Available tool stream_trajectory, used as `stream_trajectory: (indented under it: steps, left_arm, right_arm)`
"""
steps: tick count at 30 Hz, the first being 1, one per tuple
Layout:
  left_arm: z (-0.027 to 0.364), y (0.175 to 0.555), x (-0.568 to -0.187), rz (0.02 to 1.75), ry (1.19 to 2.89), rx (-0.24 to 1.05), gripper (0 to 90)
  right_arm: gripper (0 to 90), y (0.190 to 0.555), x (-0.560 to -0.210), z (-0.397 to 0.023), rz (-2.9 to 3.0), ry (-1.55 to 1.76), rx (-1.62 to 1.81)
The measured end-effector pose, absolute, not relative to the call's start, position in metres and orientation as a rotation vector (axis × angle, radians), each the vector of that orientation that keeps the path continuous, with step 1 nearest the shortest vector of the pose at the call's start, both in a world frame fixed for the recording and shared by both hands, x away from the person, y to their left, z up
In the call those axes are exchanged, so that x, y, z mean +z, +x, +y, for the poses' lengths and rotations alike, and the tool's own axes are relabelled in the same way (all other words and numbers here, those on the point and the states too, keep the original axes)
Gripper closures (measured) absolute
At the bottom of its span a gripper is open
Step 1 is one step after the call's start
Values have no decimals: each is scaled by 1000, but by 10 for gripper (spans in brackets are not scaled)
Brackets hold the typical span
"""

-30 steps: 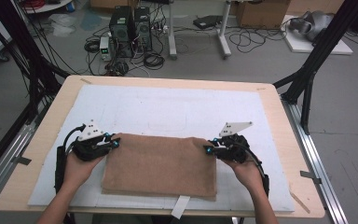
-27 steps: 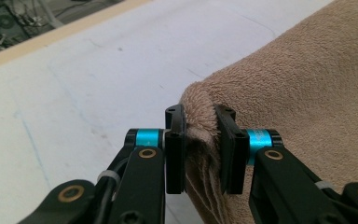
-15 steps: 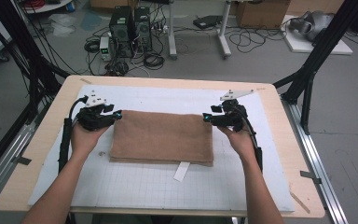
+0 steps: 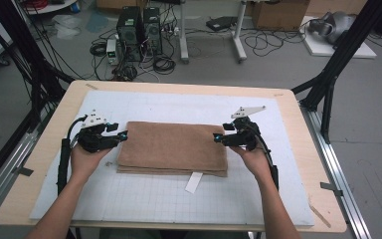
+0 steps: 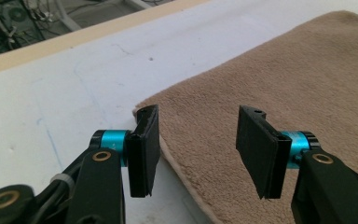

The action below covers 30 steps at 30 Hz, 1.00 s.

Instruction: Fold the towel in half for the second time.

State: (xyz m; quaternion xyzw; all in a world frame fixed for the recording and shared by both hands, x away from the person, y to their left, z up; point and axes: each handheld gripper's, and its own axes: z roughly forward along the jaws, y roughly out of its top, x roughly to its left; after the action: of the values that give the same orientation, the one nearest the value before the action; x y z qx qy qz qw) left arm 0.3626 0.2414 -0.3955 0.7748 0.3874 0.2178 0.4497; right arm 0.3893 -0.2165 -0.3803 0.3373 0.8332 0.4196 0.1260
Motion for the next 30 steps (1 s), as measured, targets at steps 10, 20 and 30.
stream_trajectory:
  steps: [10, 20, 30]
  left_arm:
    - [234, 359, -395, 929, 1926, 489, 412]
    - [229, 349, -389, 892, 1935, 465, 372]
    - [231, 335, -395, 897, 1933, 451, 355]
  right_arm:
    - [299, 384, -384, -216, 2401, 991, 1259]
    - [216, 373, -383, -216, 2360, 1029, 1307]
    - [199, 365, -379, -217, 2355, 1011, 1335]
